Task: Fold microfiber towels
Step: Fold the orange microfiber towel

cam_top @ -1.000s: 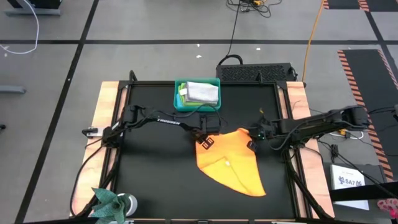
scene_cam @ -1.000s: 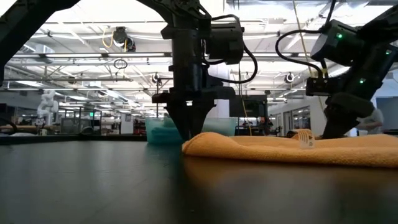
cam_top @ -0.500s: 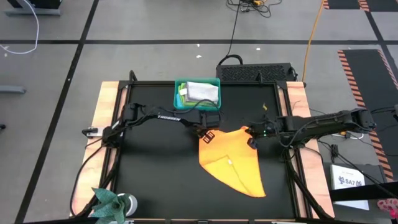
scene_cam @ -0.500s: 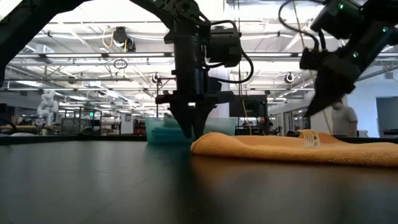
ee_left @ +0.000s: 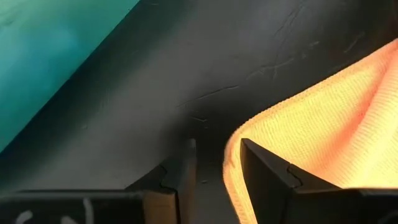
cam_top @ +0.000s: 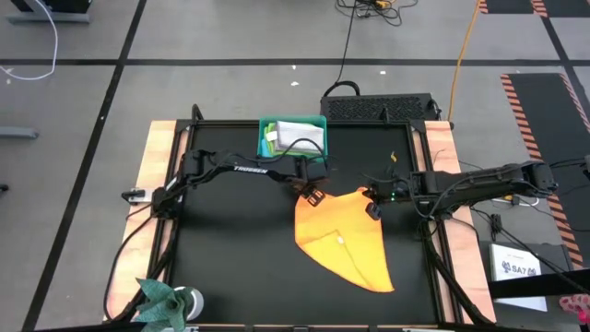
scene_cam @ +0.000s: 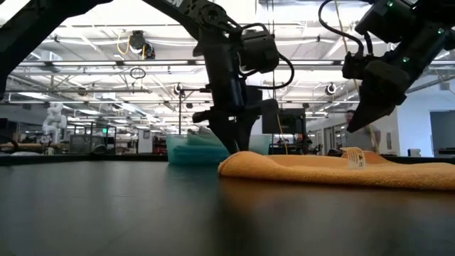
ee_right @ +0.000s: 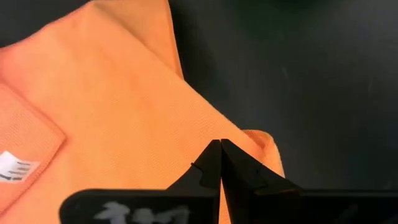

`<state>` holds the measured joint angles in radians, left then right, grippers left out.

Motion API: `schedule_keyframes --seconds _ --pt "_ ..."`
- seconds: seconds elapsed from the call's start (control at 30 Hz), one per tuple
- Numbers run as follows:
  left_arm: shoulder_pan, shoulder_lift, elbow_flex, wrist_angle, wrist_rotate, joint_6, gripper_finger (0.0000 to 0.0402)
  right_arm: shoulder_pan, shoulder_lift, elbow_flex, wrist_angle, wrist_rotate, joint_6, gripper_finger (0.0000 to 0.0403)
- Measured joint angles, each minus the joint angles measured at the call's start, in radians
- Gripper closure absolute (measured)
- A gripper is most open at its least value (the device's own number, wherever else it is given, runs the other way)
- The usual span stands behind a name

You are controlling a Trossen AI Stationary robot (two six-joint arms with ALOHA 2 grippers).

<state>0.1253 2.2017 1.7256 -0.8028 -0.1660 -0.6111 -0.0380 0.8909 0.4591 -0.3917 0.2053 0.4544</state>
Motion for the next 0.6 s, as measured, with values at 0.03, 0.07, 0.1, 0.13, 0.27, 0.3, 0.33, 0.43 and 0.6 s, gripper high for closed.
schedule_keyframes --seconds 0.03,0.07,0.1,0.13,0.27,0.3,0.33,0.43,0.6 --pt "0.000 0.000 0.000 -0.002 -0.007 0.003 0.0275 0.000 0.000 0.000 0.002 0.000 0.005 0.0403" --pt "-0.002 0.000 0.000 -0.001 -0.011 0.004 0.0275 0.000 0.000 0.000 0.002 0.000 0.008 0.0403" --pt "-0.004 0.000 0.000 0.000 -0.016 0.005 0.0275 0.000 0.000 0.000 0.001 0.000 0.014 0.0403" --pt "-0.007 0.000 0.000 0.000 -0.022 0.006 0.0275 0.000 0.000 0.000 0.002 0.001 0.020 0.0403" --pt "-0.017 0.000 0.000 0.000 -0.024 0.006 0.0275 0.000 0.000 0.000 0.002 0.004 0.031 0.0403" --pt "-0.021 0.000 0.000 -0.001 -0.024 0.007 0.0275 0.000 0.000 0.000 0.001 0.004 0.031 0.0403" --pt "-0.025 0.000 0.000 -0.004 -0.038 0.011 0.0275 0.000 0.000 0.000 0.001 0.004 0.031 0.0403" --pt "-0.033 0.000 0.000 -0.030 -0.099 0.055 0.0279 0.000 0.000 0.000 0.001 0.005 0.031 0.0403" --pt "-0.018 -0.010 -0.001 -0.124 -0.096 0.088 0.0371 0.000 0.000 0.000 -0.002 0.006 0.032 0.0403"
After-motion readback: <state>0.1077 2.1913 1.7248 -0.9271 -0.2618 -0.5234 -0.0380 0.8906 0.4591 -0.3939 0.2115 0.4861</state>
